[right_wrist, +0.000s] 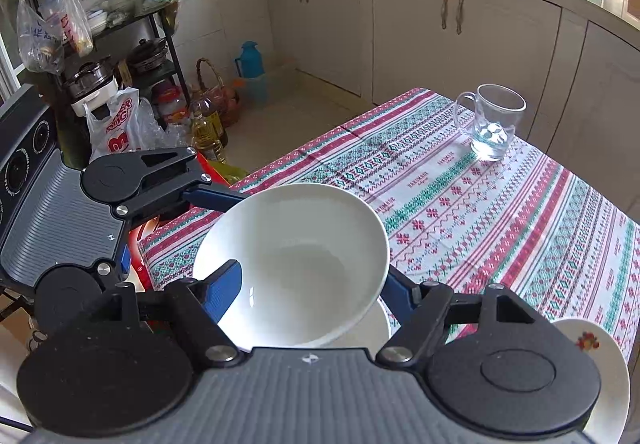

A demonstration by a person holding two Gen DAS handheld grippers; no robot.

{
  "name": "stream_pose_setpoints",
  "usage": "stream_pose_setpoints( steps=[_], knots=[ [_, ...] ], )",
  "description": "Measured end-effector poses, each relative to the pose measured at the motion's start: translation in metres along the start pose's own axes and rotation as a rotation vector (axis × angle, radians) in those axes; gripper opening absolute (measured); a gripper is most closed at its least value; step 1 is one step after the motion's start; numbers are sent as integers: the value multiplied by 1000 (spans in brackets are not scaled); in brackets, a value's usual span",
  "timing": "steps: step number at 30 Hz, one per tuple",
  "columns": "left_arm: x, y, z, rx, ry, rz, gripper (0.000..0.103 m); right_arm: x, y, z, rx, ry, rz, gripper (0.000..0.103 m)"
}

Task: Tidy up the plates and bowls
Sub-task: 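Lower the nested bowls into the third white bowl and open the right gripper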

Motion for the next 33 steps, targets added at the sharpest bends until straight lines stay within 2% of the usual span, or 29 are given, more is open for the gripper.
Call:
stream_pose_setpoints(
  steps=[12,33],
  knots=[
    [-12,9,14,1,19,-53,96,-5,29,12,-60,-19,-5,80],
    [-24,15,8,31,57,-84,97,-20,39,15,-61,-16,-16,80]
  ],
)
Point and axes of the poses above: each gripper's, at about its wrist camera, not at the fingertips, and x roughly against the way its jaws point, z to its right, y to its underside, the point moved 6 cm from there along -x, roughly the way its jaws point, and after that the axes turned 2 degrees about -x, right-handed, at the moved point
